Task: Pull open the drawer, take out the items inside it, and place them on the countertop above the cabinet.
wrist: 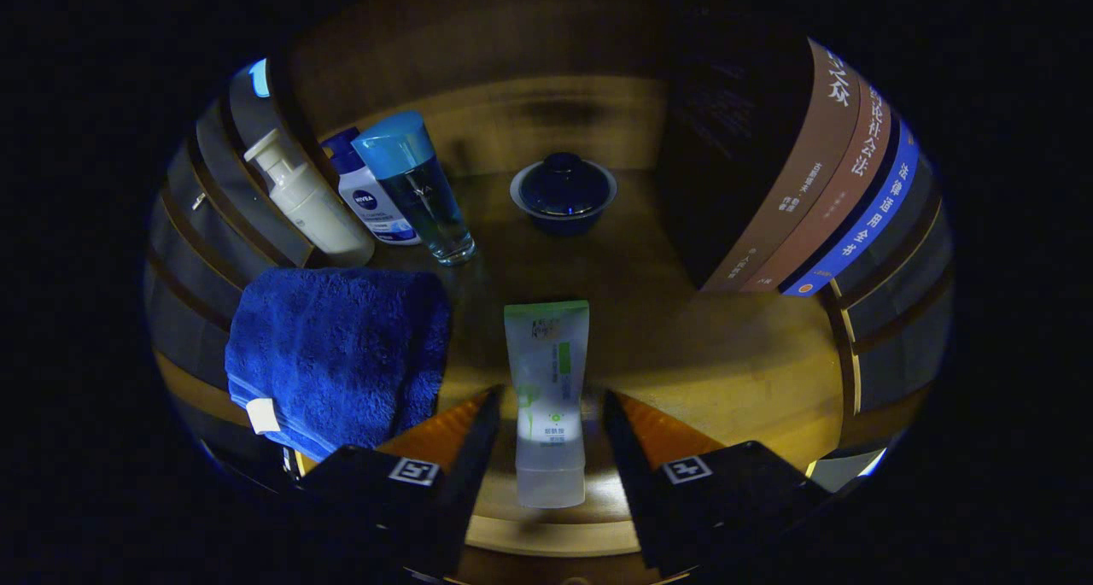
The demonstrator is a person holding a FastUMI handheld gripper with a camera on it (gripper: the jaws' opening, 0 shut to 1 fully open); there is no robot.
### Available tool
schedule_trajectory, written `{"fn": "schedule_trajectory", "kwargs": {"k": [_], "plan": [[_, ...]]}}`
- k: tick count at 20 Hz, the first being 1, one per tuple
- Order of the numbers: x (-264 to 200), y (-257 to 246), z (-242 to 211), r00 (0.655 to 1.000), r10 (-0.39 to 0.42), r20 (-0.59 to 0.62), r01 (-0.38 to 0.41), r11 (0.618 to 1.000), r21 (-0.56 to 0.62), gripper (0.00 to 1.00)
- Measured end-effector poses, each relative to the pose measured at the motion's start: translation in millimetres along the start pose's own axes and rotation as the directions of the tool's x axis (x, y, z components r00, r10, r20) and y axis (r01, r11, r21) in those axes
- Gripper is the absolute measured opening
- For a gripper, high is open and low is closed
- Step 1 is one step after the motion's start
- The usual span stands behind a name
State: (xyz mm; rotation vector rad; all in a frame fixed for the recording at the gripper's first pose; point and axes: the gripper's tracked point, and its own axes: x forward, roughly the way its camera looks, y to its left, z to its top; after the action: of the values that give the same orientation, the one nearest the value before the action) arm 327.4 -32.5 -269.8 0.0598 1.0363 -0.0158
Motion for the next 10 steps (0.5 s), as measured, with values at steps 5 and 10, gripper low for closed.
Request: {"fn": "schedule_trajectory", "kwargs": {"k": [5, 10], "plan": [[-5.2, -1.5, -2.9, 1.000, -0.005, 0.026, 0.005, 1.000, -0.002, 1.00], [-25.7, 3.9, -2.6, 0.990, 0.015, 0.142, -0.014, 1.000, -0.006, 1.00]]}}
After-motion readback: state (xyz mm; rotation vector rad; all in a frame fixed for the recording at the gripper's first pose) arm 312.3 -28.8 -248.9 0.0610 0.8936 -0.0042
